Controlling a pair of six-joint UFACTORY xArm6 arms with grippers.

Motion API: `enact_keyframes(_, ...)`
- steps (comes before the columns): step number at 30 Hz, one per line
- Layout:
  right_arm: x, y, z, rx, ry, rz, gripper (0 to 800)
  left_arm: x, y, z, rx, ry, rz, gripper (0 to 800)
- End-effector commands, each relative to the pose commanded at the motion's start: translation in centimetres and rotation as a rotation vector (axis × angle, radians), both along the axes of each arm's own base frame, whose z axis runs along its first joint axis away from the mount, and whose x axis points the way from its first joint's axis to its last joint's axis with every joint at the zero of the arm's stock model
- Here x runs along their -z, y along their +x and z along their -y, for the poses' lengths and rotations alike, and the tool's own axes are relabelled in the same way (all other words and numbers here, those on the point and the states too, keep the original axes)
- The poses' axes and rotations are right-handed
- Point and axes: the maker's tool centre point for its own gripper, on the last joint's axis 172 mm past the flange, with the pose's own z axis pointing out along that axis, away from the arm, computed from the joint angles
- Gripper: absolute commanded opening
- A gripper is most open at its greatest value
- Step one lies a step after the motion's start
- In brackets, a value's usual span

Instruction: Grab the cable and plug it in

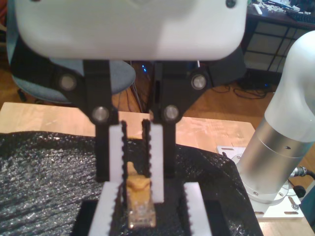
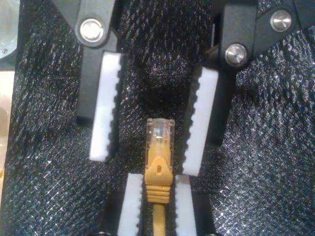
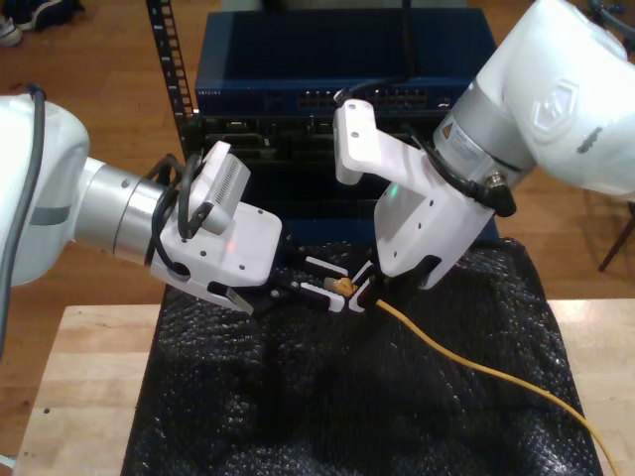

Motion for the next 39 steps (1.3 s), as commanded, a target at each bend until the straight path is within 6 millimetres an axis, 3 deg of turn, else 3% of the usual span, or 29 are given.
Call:
enact_keyframes(3,-0.1,0.0,0.0,0.0,0.001,0.001,6,0.2,0.4,-0.2,-0.013,0.007,0.004,200)
enact_keyframes(8,-0.1,0.0,0.0,-0.001,0.001,0.002,6,0.4,0.9,-0.4,-0.035,0.018,0.015,43)
enact_keyframes(15,0.0,-0.1,0.0,-0.004,0.001,-0.002,33,0.5,0.8,-0.4,-0.035,0.018,0.011,7)
enact_keyframes(16,0.1,-0.2,-0.1,-0.006,0.0,-0.004,74,0.5,0.8,-0.4,-0.034,0.018,0.012,5)
enact_keyframes(17,0.1,-0.2,-0.1,-0.006,0.0,-0.004,176,0.4,0.8,-0.4,-0.033,0.017,0.011,5)
enact_keyframes(18,0.2,-0.4,-0.1,-0.013,-0.001,-0.009,354,0.4,0.8,-0.4,-0.033,0.016,0.012,5)
enact_keyframes(19,0.2,-0.6,-0.3,-0.021,-0.002,-0.011,480,0.3,0.8,-0.4,-0.033,0.016,0.015,5)
enact_keyframes(22,0.1,-0.7,-0.6,-0.032,-0.001,0.002,496,0.2,0.9,-0.4,-0.032,0.016,0.018,3)
enact_keyframes(27,-2.0,0.4,-0.2,-0.045,0.005,0.064,674,-0.1,1.1,-0.5,-0.037,0.017,0.021,3)
enact_keyframes(32,-3.5,1.3,1.5,-0.092,-0.019,0.157,680,-0.3,1.0,-0.7,-0.059,0.015,-0.054,3)
enact_keyframes(35,-4.0,1.5,2.6,-0.081,-0.015,0.176,736,-1.9,0.5,-0.2,-0.046,-0.042,-0.1,3)
enact_keyframes(39,-4.5,1.6,2.7,-0.084,-0.006,0.191,752,-4.2,0.3,0.0,-0.041,-0.134,-0.141,5)
